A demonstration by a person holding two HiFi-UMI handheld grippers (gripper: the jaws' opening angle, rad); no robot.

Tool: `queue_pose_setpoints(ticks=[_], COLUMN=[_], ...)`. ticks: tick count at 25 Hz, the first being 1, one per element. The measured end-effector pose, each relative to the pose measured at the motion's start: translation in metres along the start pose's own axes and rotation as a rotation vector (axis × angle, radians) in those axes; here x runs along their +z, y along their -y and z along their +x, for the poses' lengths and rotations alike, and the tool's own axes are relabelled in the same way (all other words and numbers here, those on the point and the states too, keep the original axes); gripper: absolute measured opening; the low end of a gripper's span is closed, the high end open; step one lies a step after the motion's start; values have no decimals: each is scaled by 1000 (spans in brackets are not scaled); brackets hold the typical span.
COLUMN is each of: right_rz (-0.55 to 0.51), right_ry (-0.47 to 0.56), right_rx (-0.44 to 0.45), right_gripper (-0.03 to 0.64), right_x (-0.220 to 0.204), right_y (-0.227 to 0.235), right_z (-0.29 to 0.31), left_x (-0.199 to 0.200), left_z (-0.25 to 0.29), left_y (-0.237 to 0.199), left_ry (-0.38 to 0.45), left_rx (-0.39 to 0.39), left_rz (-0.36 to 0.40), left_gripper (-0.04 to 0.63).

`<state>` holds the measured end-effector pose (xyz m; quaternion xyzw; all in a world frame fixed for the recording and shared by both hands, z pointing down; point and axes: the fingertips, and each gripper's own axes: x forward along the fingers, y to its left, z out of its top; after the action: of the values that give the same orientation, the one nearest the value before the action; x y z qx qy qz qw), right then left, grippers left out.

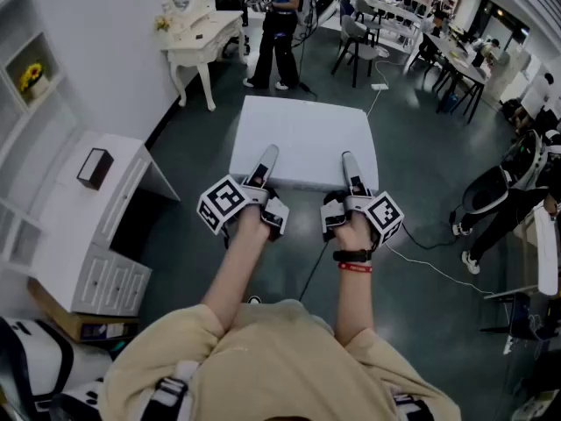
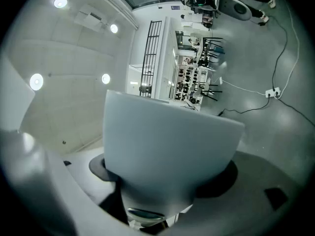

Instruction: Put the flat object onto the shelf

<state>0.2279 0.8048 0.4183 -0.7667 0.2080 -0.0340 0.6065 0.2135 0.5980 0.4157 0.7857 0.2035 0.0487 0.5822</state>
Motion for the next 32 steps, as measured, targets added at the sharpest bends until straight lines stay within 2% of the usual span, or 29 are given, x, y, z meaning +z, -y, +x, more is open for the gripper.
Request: queue_pose_setpoints(ticks=[3, 9, 16, 23, 32], right_rz=[2, 14, 48, 70, 88], right_ry=[-15, -43, -143, -285, -473], right_rx=[-32, -18, -8, -22, 34], right_gripper=[402, 402, 403, 403, 403], right_x=[-1, 0, -32, -101, -235], right_y=[2, 3, 10, 16, -2], right_z=[0, -4, 2, 26, 94], left_x=[0, -7, 6, 47, 157], left_z=[-1, -9, -41, -90, -161], left_y=[-1, 0, -11, -42, -79], left_ry=[9, 36, 105, 222, 435], left_rx=[6, 17, 69, 133, 176], left_rz=[-9, 0, 14, -18, -9], left_gripper=[382, 382, 382, 382, 382])
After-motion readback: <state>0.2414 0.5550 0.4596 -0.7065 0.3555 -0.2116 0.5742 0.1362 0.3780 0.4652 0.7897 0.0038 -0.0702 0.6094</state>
